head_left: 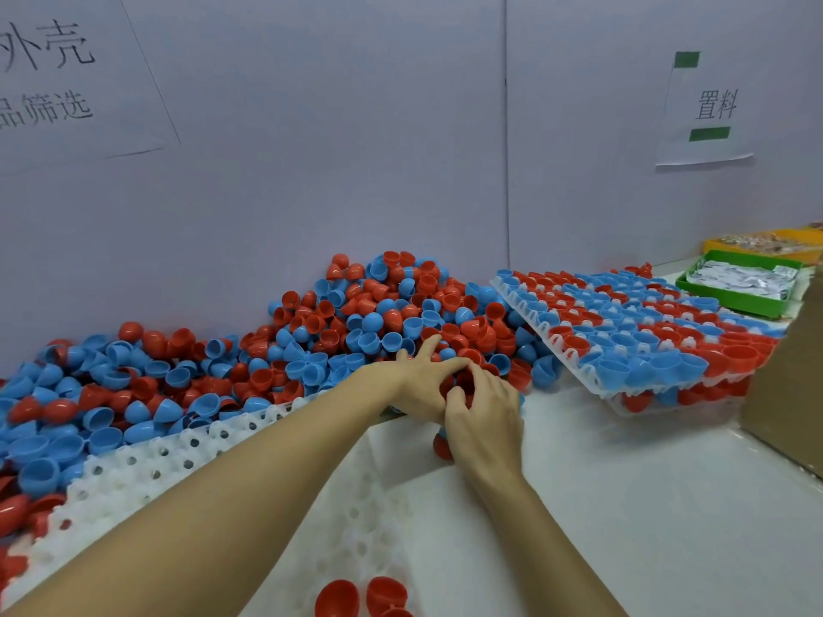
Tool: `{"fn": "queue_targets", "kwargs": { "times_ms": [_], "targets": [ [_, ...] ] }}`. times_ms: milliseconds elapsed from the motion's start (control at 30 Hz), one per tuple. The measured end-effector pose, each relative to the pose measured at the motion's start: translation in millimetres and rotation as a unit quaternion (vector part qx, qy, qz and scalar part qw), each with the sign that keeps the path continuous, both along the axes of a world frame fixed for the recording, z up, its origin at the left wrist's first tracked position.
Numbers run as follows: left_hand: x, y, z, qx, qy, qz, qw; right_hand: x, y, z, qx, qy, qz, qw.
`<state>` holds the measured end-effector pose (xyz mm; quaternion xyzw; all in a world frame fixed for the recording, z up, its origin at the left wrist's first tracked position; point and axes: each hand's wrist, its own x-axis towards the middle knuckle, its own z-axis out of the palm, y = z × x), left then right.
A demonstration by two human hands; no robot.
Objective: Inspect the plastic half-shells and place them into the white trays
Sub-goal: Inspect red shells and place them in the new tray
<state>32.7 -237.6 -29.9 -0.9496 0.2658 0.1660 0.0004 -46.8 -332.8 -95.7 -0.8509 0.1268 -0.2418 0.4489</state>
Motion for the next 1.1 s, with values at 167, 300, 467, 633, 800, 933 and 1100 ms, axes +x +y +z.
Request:
{"fn": "queue_targets", "kwargs": {
  "times_ms": [167,300,467,633,800,933,1100],
  "targets": [
    [-9,-2,-13,-0.095,-0.095,0.042,0.99,1,-2,-2,0.011,-0.016,0.009,1.0],
    [-9,-8,-19,-0.145,-0.116,0.071,0.98,3,-2,-3,0.035,-0.022,0.011,0.999],
    [-9,-13,-17,-0.135,-0.124,0.093,0.979,5,-2,-4,0.036,-0.025,0.013,0.999],
    [-8,-14,-20,-0.17,-0.127,0.126,0.969,5,-1,-6,0.04,-0.025,0.005,0.999],
    [-5,-11,-25,-0.183,-0.188,0.122,0.957,6,1,-5,0.048,-0.02,0.004,0.999],
    [1,0,-23,-0.28,-0.225,0.115,0.926,5,0,-6,0.055,-0.027,0.005,0.998],
    [-2,18,11,-0.443,-0.159,0.158,0.868,4,1,-3,0.051,-0.013,0.001,0.999]
  ]
}}
